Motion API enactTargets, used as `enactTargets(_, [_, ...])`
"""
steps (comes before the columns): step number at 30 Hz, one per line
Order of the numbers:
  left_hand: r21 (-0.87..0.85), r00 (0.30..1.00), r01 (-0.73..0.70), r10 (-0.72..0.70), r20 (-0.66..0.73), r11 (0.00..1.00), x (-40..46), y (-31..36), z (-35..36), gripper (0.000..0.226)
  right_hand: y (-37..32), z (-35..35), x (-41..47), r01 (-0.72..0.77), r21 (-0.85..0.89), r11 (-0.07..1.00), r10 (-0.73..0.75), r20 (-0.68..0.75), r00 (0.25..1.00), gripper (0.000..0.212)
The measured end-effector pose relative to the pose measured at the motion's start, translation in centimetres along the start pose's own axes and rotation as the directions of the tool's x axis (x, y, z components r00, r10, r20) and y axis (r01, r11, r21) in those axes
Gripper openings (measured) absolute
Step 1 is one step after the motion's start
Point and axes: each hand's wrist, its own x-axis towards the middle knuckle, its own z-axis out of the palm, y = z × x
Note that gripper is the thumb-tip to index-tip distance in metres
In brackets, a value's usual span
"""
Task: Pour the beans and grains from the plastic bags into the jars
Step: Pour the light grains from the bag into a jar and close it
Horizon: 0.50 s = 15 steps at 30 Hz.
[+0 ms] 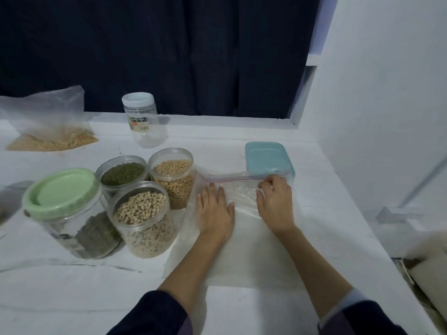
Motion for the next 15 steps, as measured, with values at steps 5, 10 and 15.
enactTargets(5, [-0.019,0.999,-0.014,0.015,0.048,1.000,-0.1,0.3,0.3,0.054,0.3,-0.3,1.9,-0.110,-0.021,0.994,0.108,-0.077,0.991,0.018])
enactTargets(10, [0.011,0.982,-0.165,0.163,0.094,0.986,0.8,1.2,-0.7,0.049,-0.3,-0.8,5.1,-0.147,-0.060,0.987,0.148,0.012,0.989,0.012])
enactTargets(15, [-0.209,0.972,-0.209,0.226,0.063,0.955,0.7,2.4,-0.8,0.042,-0.6,-1.6,6.0,-0.183,-0.136,0.974,0.202,0.144,0.969,0.028])
